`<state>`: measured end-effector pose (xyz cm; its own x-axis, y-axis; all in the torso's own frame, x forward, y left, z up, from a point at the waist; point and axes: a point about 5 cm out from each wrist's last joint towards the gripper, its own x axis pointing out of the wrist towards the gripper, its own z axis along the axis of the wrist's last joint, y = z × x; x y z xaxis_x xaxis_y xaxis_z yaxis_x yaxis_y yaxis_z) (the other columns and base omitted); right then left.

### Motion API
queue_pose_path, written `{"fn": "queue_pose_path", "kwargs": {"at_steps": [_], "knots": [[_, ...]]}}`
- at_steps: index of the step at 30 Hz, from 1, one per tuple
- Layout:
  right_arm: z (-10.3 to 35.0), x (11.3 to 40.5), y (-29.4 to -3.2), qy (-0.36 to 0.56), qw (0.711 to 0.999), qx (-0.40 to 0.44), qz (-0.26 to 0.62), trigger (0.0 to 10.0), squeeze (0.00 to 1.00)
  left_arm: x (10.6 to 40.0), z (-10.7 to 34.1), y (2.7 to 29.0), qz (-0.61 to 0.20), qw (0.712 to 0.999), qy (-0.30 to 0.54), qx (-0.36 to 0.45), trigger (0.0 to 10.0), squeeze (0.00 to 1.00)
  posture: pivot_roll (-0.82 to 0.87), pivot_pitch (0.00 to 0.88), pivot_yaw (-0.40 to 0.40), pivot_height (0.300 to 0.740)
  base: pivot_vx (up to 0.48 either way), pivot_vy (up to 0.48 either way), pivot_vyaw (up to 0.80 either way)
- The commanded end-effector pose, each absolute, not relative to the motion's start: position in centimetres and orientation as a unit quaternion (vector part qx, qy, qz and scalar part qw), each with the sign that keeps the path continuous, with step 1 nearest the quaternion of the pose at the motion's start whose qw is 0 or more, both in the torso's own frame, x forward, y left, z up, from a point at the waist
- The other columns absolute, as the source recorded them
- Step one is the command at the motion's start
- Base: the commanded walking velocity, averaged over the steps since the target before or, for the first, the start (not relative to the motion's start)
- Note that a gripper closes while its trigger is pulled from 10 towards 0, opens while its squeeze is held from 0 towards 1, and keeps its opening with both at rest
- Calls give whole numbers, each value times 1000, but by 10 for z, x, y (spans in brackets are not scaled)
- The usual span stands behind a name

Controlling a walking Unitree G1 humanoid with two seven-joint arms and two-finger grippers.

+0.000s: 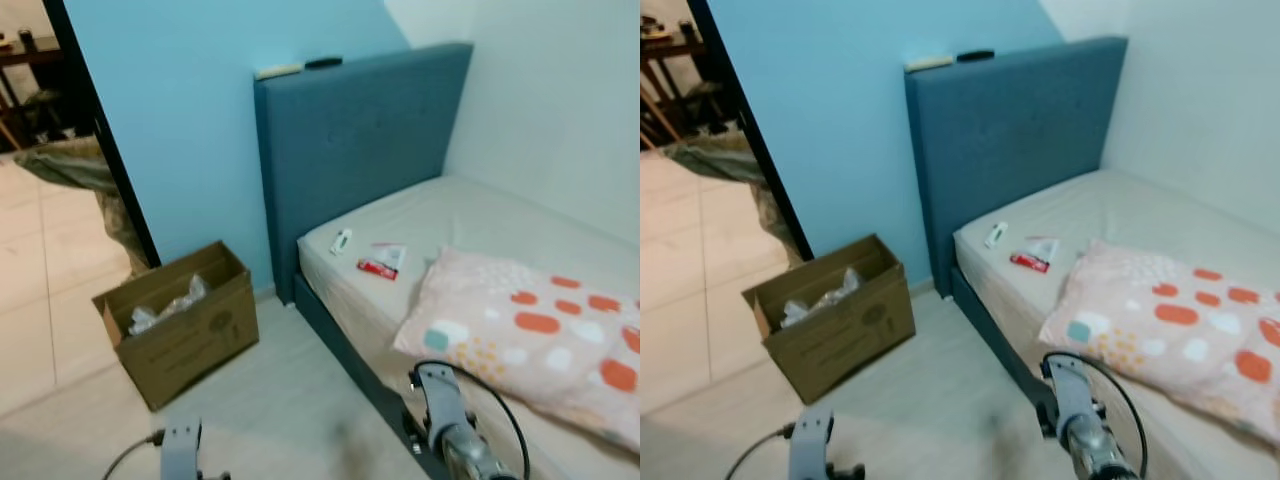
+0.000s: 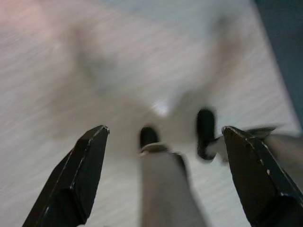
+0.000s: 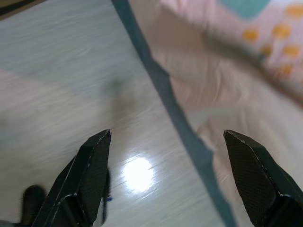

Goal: Clean up the room

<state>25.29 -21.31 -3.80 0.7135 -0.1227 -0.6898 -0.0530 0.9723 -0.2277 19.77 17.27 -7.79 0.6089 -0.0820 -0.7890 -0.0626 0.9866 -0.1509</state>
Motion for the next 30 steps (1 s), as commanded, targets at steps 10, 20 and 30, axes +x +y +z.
{"fn": "queue_pose_path", "kwargs": {"at_steps": [10,20,30], "knots": [[-35,258,-211,377,921,-95,-9,10000,0,192,-81,174,-6,889,451,-80,10000,0,-129,0,-6,740,349,0,0],[-31,264,-206,368,929,-19,-7,10000,0,192,-81,172,-13,889,450,-81,10000,0,-128,0,-2,740,384,0,-394],[-26,271,-199,347,938,-18,8,10000,0,195,-79,171,-19,891,446,-80,10000,0,-130,2,4,740,480,0,-236]]}}
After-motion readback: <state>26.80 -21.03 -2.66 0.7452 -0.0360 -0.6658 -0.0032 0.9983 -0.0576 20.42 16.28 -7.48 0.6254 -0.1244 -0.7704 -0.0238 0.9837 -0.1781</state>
